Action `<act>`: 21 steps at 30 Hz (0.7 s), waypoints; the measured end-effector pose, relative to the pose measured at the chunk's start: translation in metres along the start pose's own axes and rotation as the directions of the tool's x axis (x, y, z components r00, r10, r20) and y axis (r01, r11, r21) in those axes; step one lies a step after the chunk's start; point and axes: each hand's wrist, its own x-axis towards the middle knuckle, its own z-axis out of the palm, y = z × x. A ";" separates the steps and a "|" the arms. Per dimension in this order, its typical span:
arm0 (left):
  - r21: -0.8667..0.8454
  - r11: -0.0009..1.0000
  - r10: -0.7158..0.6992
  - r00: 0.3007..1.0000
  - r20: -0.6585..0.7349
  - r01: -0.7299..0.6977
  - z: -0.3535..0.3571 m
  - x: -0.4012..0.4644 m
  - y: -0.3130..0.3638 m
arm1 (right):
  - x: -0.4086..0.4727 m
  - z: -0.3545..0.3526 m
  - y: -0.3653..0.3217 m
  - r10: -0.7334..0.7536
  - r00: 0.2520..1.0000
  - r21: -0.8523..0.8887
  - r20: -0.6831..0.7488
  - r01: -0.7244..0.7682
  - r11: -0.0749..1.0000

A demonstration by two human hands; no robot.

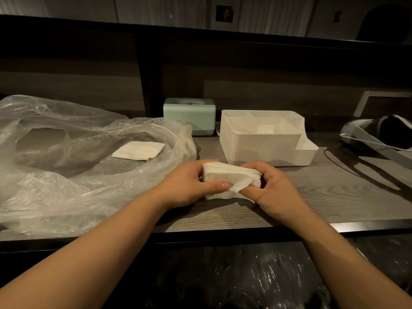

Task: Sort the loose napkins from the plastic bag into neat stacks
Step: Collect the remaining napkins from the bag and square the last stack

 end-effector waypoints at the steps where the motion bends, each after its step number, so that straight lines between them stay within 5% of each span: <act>1: -0.052 0.999 0.007 1.000 -0.006 -0.007 0.001 0.000 -0.001 | 0.001 0.000 0.001 0.011 1.000 -0.014 0.000 -0.011 1.000; 5: -0.102 0.995 -0.005 0.999 -0.048 0.000 0.002 0.003 -0.005 | 0.001 0.000 -0.001 -0.175 0.970 -0.333 -0.169 0.111 0.936; 7: -0.113 0.994 0.000 0.999 -0.044 -0.005 0.002 0.003 -0.005 | 0.001 0.002 -0.014 -0.393 0.915 -0.585 -0.086 0.273 0.764; 9: -0.119 0.993 0.016 0.999 -0.030 -0.019 0.001 0.003 -0.006 | 0.003 0.004 -0.032 -0.420 0.903 -0.709 0.090 0.354 0.610; 12: -0.127 0.991 0.028 0.999 -0.017 -0.030 0.001 0.004 -0.007 | 0.006 0.001 -0.048 -0.280 0.939 -0.563 0.199 0.343 0.752; 17: -0.171 0.985 -0.002 1.000 -0.012 0.000 0.000 0.003 -0.008 | 0.010 -0.004 -0.045 -0.197 0.979 -0.244 0.059 0.206 0.948; 21: -0.157 0.987 0.026 1.000 -0.015 -0.028 0.000 0.004 -0.009 | 0.016 0.004 -0.051 -0.216 0.971 -0.644 0.102 0.230 0.730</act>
